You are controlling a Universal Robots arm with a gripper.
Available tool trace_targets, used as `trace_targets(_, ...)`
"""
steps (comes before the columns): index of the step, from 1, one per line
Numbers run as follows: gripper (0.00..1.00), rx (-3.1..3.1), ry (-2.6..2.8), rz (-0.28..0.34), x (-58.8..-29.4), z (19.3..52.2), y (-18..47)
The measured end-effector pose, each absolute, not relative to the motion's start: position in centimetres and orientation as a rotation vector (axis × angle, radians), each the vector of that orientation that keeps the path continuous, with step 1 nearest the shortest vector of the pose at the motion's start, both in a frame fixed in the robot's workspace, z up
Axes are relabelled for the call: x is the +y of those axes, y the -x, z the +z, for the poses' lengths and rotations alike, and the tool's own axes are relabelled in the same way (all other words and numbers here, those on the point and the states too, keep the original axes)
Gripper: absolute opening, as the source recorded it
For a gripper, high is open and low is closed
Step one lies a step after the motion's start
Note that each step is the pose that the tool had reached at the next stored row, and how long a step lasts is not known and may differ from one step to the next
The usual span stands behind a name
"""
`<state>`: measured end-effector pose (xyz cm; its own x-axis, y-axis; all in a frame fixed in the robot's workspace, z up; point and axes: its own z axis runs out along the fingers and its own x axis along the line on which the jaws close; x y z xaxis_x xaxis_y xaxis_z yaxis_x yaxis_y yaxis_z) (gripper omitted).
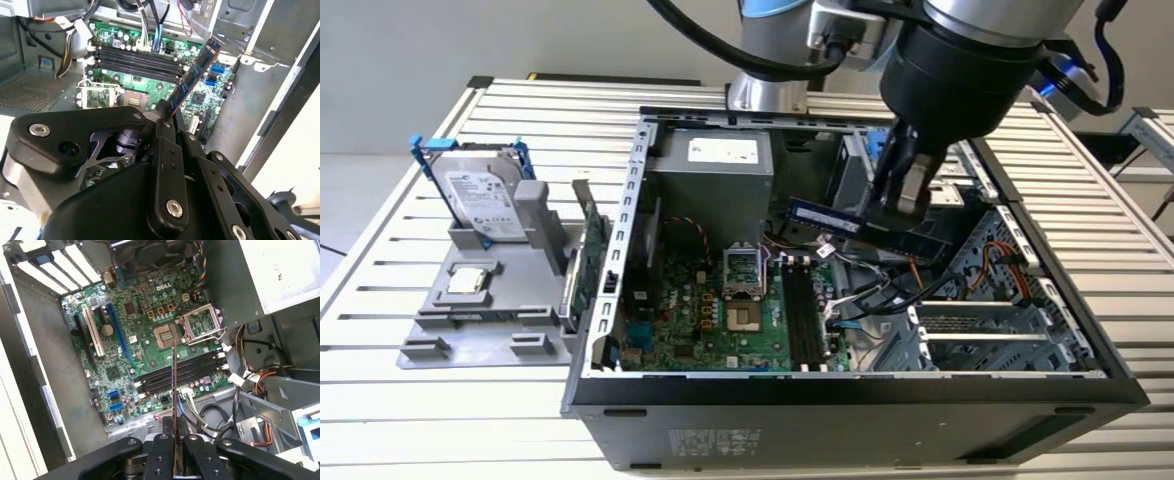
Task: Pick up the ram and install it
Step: 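Insert the ram into the slot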
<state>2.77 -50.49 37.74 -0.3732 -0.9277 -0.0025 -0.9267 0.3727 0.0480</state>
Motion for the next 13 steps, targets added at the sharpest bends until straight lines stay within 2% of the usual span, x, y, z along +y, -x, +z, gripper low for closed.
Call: trace_targets(13,0.00,-2.709,-1.546,-0.067,-50.50,37.74,-2.77)
